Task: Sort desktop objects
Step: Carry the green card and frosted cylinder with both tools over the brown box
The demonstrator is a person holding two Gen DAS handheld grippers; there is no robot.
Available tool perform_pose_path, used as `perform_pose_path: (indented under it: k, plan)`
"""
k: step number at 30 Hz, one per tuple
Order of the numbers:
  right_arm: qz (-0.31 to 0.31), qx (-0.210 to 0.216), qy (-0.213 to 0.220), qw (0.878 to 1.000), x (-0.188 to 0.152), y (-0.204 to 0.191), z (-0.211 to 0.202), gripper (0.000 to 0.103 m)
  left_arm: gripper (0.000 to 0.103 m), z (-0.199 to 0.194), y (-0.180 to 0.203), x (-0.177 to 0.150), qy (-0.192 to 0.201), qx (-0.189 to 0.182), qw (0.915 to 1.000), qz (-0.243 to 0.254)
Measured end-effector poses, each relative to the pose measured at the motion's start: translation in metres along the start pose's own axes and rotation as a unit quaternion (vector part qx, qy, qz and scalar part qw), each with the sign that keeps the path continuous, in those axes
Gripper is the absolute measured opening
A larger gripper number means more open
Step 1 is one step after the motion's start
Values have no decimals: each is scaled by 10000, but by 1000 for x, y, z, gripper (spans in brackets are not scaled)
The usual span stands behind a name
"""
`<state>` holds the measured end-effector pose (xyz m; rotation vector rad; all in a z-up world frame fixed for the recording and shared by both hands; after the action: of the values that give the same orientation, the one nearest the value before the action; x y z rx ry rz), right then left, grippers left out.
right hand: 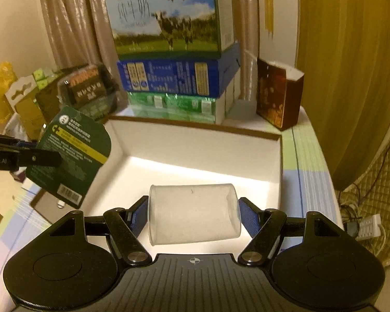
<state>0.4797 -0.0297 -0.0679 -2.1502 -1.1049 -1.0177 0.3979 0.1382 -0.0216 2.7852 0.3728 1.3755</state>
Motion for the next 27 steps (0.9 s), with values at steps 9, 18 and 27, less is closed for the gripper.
perform_pose_path:
  k: [9,18,27]
  plan:
    - [-291,-210,-591,9976,-16,-3,41,70,29,54,1,-26,-827,26,9966,18]
    - [-514,-417,-882,9939,-26,-1,58,70,19,80,0,-37,-1202,34,9927,68]
    - [-552,-474,-962,9927,-30,3,62,70,20,86,1,-39,-1219,44,9923,221]
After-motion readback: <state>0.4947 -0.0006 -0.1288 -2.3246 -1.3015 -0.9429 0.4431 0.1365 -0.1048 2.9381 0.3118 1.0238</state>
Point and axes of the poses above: each gripper's, at about its wrist camera, not at the fingertips, and z roughly the way its jaws point, y to its right, x to its top, the point moved 2 cm from there along z, roughly the way its jaws point, and after that the axes turned 8 degrees about y, right-handed, at the moved point
